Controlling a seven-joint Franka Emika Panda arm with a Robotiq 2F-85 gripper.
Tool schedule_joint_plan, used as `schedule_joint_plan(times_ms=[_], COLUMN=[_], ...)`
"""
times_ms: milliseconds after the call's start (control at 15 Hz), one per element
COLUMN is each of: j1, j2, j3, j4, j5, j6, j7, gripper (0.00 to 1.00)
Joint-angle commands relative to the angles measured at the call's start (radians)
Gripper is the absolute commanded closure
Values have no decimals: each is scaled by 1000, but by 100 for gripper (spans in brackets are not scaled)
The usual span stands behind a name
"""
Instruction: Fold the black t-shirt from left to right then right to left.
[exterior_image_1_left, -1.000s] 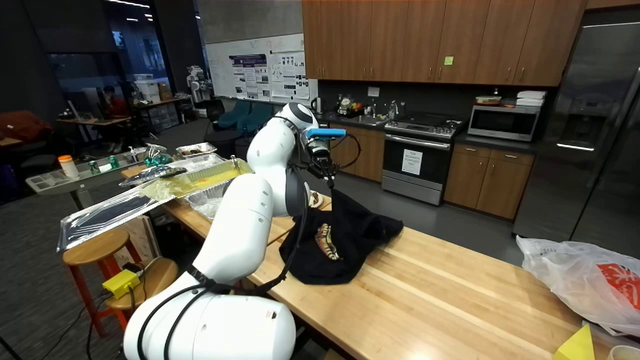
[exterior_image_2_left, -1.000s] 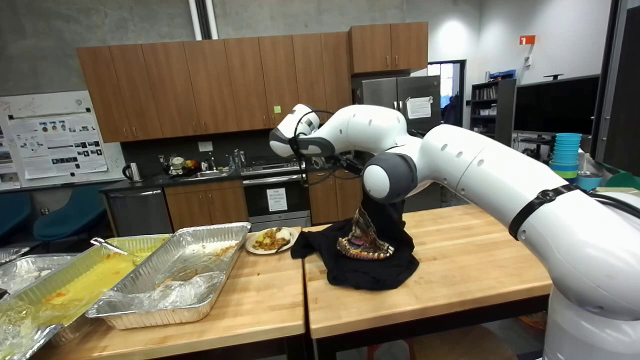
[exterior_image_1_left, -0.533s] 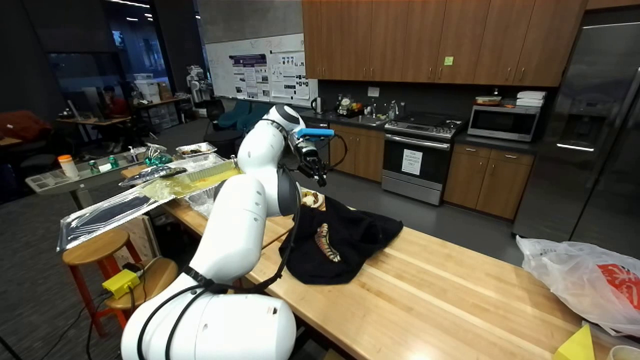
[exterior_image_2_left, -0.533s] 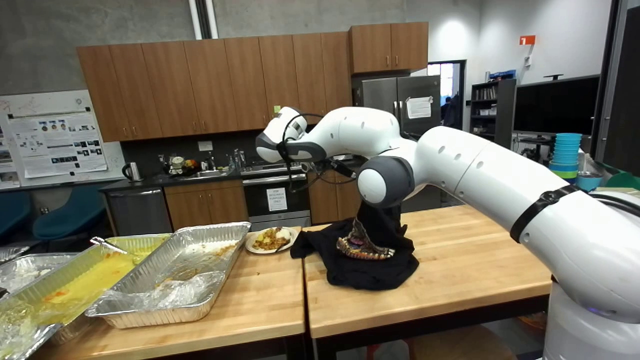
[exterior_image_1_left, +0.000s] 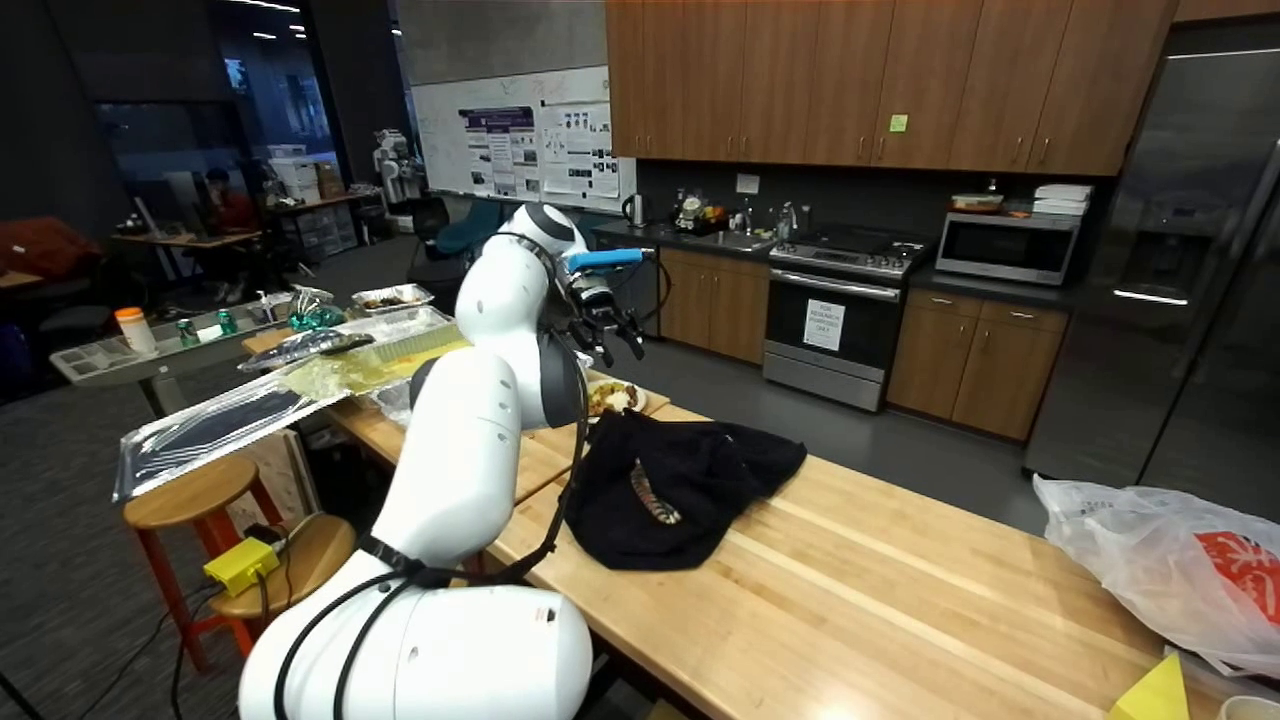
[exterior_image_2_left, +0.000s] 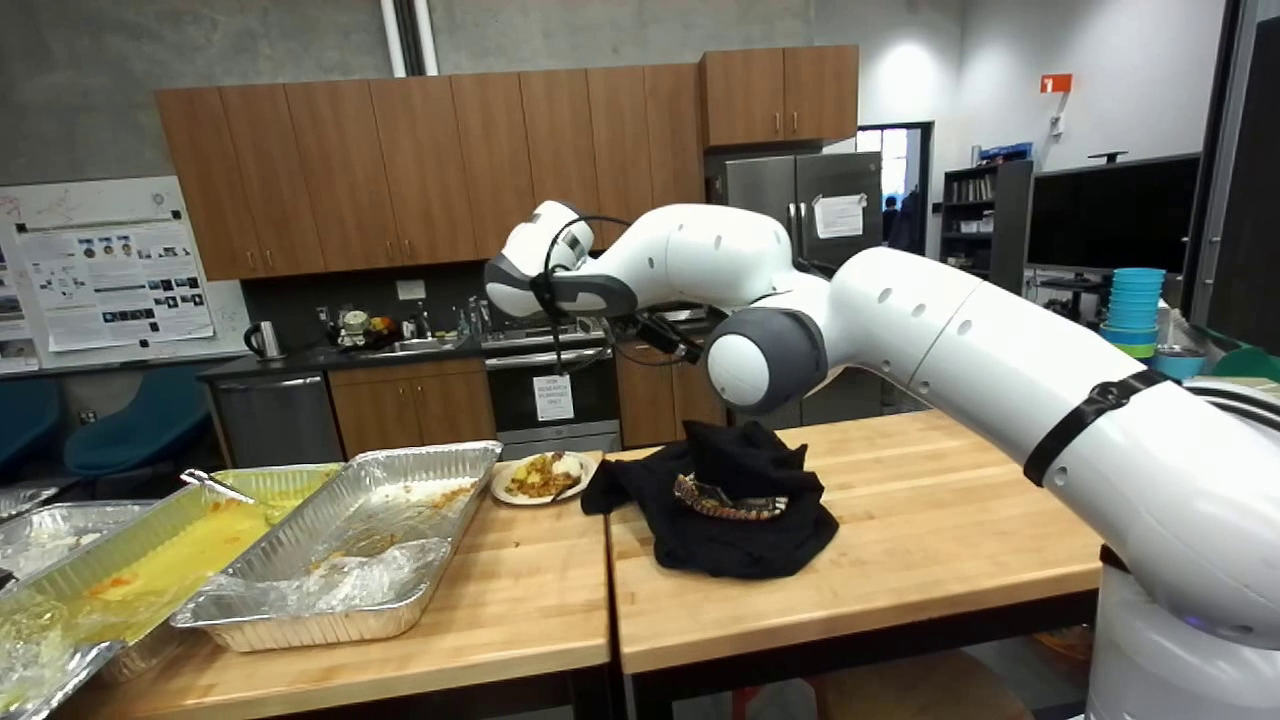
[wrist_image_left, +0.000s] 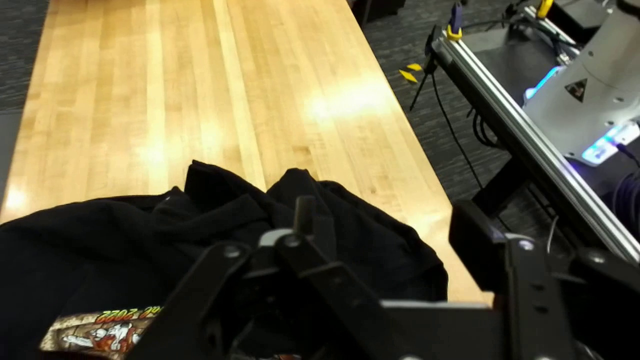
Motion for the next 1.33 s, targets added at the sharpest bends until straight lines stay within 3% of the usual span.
schedule_joint_plan(times_ms=[0, 267, 600, 733, 933, 1267], j1=[-35, -116, -179, -167, -116, -28], j2=[-123, -213, -214, -157, -148, -117], j3=[13, 7, -6, -22, -65, -148], j4=[-42, -43, -46, 27, -9, -49], j5=[137, 230, 259, 218, 124, -142], j6=[-44, -84, -17, -17, 9, 104], j7=[182, 326, 596, 624, 622, 477], gripper=[2, 0, 0, 0, 0, 0])
